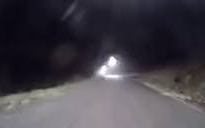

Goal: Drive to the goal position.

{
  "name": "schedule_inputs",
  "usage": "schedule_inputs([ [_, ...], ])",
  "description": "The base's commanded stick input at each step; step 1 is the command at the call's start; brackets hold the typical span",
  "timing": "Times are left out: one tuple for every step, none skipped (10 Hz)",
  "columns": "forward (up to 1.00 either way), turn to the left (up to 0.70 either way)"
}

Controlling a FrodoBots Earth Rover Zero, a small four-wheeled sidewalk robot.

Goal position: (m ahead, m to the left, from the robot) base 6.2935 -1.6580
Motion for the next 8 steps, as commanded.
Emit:
schedule_inputs([
  [0.88, -0.07],
  [0.88, -0.04],
  [0.88, -0.01],
  [0.88, 0.0],
  [0.88, 0.0],
  [0.88, 0.0],
  [0.88, 0.0],
  [0.88, -0.03],
])
